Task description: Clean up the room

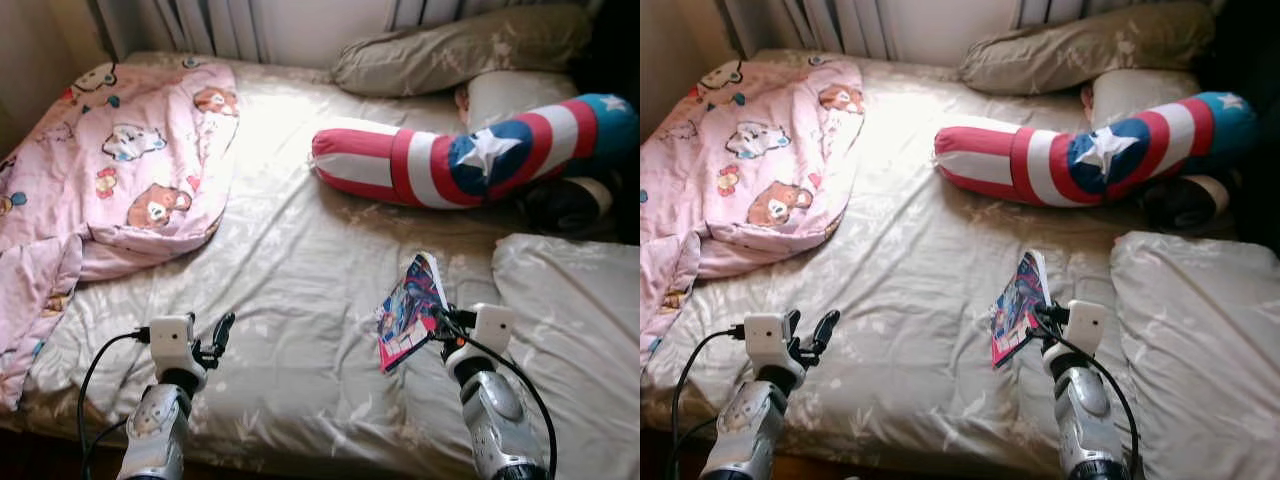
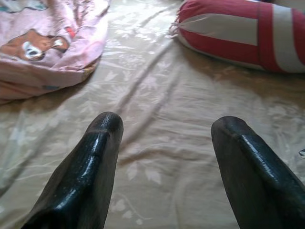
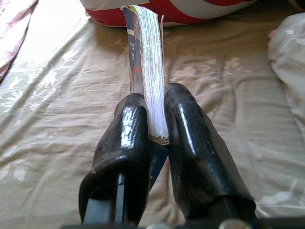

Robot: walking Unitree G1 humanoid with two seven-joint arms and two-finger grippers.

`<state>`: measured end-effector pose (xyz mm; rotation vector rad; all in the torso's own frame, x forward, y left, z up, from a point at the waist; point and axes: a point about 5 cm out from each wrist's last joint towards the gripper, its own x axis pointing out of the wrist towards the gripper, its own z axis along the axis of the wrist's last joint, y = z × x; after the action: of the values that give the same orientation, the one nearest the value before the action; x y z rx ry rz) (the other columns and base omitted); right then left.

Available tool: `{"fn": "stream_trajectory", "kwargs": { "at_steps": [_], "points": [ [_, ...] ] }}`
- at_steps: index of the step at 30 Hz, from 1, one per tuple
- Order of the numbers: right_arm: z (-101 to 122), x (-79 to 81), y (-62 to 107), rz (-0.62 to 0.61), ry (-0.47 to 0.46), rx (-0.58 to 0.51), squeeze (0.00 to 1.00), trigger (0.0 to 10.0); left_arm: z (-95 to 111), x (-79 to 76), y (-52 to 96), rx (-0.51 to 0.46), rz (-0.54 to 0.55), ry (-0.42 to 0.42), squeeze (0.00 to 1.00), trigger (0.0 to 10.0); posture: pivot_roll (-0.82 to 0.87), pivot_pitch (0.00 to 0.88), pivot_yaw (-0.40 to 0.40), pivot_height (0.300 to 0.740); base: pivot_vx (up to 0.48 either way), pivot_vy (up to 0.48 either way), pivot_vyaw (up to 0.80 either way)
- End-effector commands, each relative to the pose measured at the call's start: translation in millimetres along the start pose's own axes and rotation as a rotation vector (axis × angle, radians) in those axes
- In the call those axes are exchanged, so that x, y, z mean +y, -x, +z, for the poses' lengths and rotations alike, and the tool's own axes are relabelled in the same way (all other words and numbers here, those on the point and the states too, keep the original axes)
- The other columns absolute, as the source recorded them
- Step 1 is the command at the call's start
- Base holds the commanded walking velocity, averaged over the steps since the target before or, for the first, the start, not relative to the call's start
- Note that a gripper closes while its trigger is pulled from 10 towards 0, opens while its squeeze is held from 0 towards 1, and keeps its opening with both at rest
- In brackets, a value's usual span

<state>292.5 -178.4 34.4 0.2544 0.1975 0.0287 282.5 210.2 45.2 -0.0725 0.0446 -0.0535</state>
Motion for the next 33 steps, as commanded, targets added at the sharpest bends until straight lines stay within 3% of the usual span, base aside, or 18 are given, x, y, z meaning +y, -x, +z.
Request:
{"fn": "stream_trajectory", "kwargs": {
  "at_steps": [1,11,27,30,33],
  "points": [
    [4,-0.7,-1.0,0.004,0.006,-0.016,0.00,10.0,-2,0.6,1.8,0.007,0.004,0.000,0.00,10.0,0.00,0.188,-0.047,0.697,0.000,0.000,0.00],
    [1,-2.9,1.5,-0.016,-0.023,-0.032,0.00,10.0,0,2.1,3.9,-0.002,0.011,-0.008,0.00,10.0,0.00,0.181,-0.034,0.677,0.000,0.000,0.00],
    [4,2.2,-3.5,0.061,-0.041,-0.050,0.00,10.0,5,4.9,2.6,-0.007,0.003,-0.020,0.00,10.0,0.01,0.181,-0.019,0.648,0.000,0.000,0.00],
    [5,4.6,-4.9,0.092,-0.100,-0.060,0.00,10.0,4,5.0,3.3,-0.005,0.002,-0.021,0.00,10.0,0.01,0.187,-0.015,0.648,0.000,0.000,0.00],
    [12,8.9,-8.4,0.144,-0.216,-0.101,0.00,10.0,4,6.0,3.8,-0.003,0.003,-0.023,0.00,10.0,0.02,0.196,-0.011,0.648,0.000,0.000,0.00]
  ]
}}
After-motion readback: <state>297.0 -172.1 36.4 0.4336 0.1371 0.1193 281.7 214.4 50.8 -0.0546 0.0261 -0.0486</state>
